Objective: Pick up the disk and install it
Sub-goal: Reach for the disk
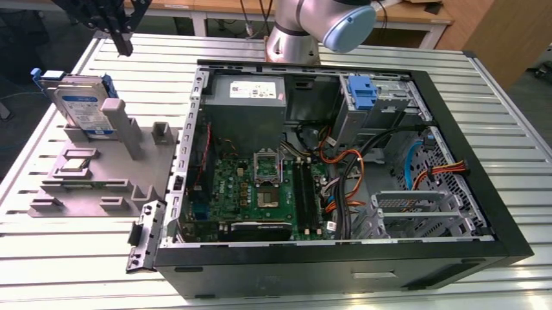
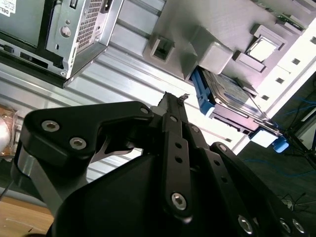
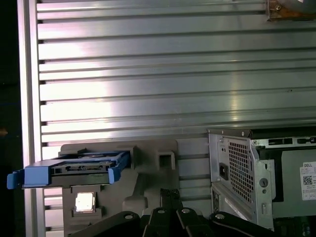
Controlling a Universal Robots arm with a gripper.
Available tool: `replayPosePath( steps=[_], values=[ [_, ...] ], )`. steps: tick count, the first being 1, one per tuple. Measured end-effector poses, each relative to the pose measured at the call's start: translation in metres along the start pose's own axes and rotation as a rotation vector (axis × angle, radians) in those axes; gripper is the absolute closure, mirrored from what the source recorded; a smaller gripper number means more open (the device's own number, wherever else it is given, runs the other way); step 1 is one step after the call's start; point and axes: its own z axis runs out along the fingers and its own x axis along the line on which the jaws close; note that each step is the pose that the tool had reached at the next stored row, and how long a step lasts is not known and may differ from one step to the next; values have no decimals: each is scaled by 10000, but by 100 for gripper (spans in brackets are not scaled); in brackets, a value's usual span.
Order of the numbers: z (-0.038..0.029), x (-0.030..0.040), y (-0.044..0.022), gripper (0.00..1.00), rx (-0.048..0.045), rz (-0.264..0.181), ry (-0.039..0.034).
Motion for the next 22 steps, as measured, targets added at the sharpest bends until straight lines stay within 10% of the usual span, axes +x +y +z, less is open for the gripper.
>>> replayPosePath(
  steps=[22],
  values=[
    [55,752,5,90,16,7,210]
  ],
)
